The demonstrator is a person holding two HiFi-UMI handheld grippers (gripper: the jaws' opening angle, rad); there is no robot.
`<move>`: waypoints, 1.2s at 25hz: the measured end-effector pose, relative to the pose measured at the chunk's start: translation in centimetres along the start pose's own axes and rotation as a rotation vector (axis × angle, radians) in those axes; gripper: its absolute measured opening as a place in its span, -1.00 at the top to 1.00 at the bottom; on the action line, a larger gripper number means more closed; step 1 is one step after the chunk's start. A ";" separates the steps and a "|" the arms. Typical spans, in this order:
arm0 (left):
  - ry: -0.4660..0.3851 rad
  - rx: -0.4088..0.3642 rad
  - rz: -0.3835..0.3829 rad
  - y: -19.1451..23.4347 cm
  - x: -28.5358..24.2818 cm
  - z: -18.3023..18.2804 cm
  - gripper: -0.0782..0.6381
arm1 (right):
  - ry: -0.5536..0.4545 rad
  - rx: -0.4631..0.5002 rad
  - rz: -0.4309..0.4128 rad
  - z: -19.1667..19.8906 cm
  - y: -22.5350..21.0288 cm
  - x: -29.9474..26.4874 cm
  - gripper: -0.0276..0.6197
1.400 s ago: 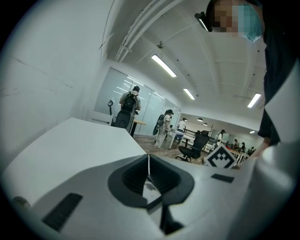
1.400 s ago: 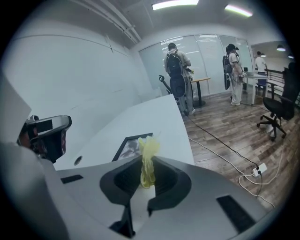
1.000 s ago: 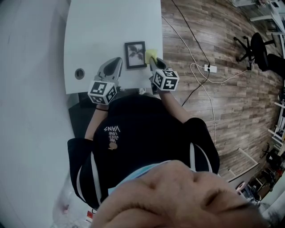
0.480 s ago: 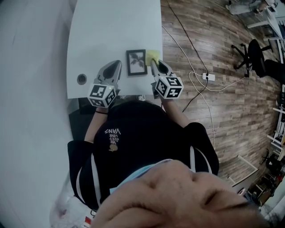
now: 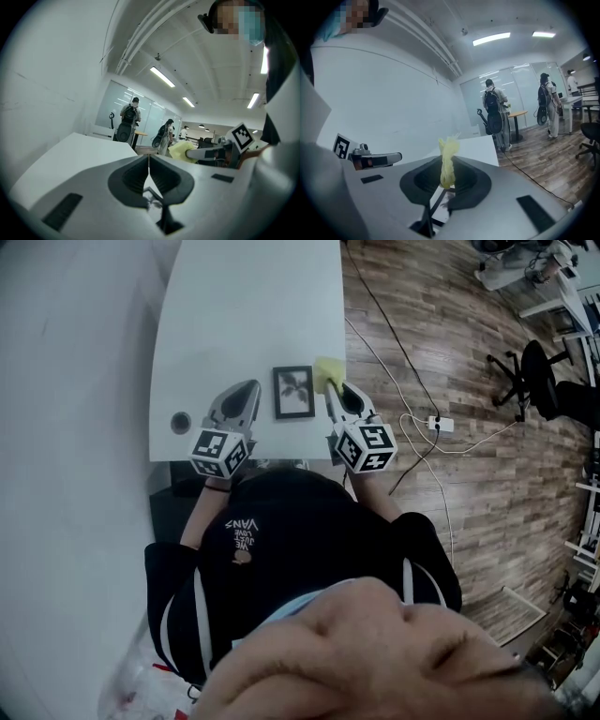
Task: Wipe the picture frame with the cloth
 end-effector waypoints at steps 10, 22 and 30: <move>-0.008 0.005 -0.007 0.6 -0.1 0.1 0.73 | -0.016 0.041 -0.012 -0.4 0.5 0.5 0.77; -0.005 0.011 -0.014 0.9 -0.4 0.1 0.73 | -0.014 0.044 -0.019 -0.7 0.6 0.2 0.77; 0.006 0.018 -0.005 0.9 -0.8 0.5 0.73 | -0.006 0.036 -0.018 -0.6 0.3 -0.3 0.77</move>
Point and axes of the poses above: the fingertips, and each gripper's own axes: x backward along the fingers, y to its left, z out of its underside, the point moved 2 cm from there along x, backward along the fingers, and after that the axes turned 14 degrees about -x, right-handed, at the moved point
